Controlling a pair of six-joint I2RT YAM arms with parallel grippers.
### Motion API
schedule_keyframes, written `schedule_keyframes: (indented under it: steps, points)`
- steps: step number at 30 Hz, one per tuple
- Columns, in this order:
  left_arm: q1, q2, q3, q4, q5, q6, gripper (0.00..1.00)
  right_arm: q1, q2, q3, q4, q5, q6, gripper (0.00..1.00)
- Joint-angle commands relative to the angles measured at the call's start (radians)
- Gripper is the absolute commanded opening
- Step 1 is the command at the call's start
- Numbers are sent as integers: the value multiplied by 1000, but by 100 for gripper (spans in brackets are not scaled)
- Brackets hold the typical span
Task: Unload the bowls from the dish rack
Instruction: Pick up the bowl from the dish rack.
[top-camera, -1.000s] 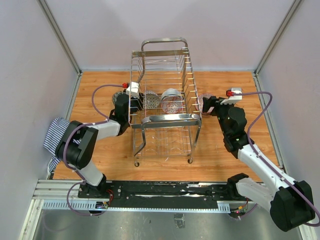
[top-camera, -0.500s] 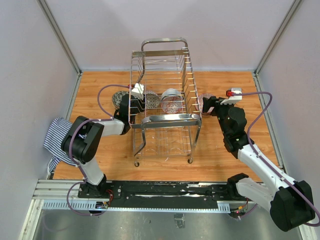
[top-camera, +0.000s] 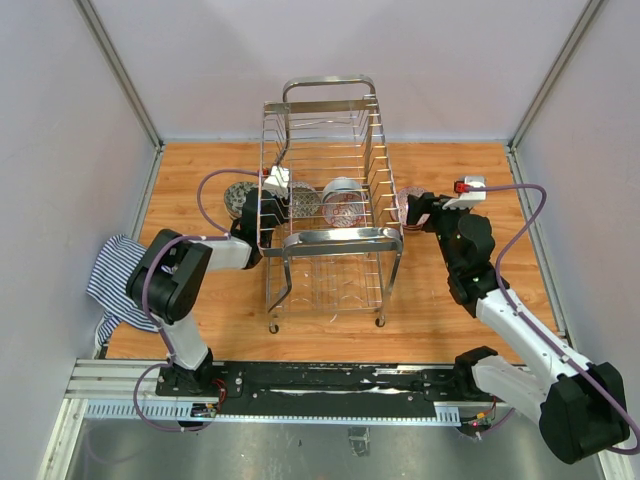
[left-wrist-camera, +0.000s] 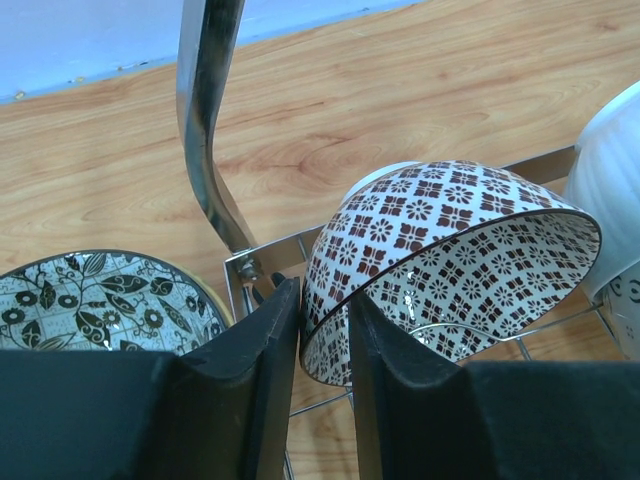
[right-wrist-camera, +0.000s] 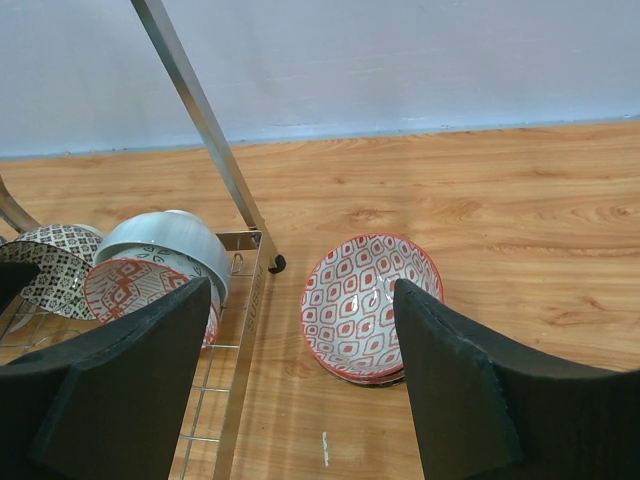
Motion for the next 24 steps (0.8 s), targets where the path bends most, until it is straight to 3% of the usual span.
schedule_keyframes:
  steps: [1,16,24]
  points:
    - [-14,15,15,57,-24,4,30,-15,-21,-10,33,3,0,75]
    - [-25,14,-6,97,-18,-6,2,-16,-28,-15,30,0,3,75]
    - [-53,11,-40,189,-51,18,1,-15,-36,-19,27,5,2,75]
